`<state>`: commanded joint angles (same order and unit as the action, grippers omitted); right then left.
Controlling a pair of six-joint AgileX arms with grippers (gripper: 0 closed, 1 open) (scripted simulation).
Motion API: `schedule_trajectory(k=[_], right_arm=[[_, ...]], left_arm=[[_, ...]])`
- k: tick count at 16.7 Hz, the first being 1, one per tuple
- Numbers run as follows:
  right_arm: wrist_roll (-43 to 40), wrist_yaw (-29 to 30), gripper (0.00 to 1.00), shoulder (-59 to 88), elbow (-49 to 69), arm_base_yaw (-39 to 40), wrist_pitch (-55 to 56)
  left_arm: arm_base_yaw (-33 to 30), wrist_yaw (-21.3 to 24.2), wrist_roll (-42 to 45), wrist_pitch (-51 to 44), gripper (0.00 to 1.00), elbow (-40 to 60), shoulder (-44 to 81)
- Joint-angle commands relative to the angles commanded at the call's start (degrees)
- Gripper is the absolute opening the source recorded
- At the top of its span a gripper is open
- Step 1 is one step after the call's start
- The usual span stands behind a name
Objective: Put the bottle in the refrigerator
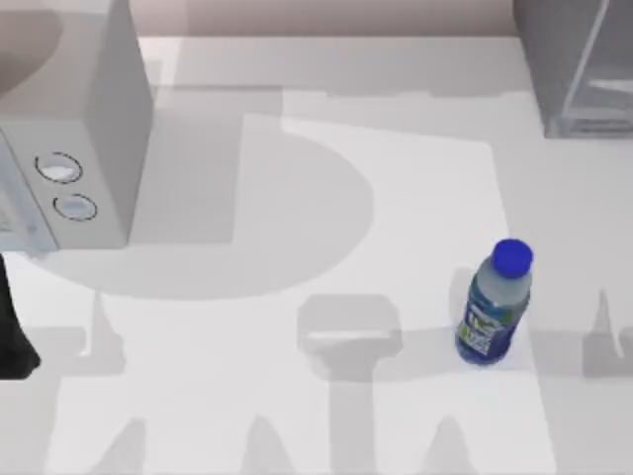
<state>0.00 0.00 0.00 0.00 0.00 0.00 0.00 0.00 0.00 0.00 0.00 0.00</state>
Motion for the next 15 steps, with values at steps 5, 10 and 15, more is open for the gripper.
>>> schedule_trajectory(k=[5, 10, 15], right_arm=[[0.3, -1.1, 1.00, 2.5, 0.5, 0.5, 3.2], [0.0, -5.4, 1.00, 16.1, 0.7, 2.4, 16.2], [-1.4, -11.8, 1.00, 38.2, 0.2, 4.7, 35.2]], left_arm=[[0.0, 0.0, 0.0, 0.0, 1.00, 0.0, 0.0], [0.0, 0.0, 0.0, 0.0, 1.00, 0.0, 0.0], [0.0, 0.0, 0.0, 0.0, 1.00, 0.0, 0.0]])
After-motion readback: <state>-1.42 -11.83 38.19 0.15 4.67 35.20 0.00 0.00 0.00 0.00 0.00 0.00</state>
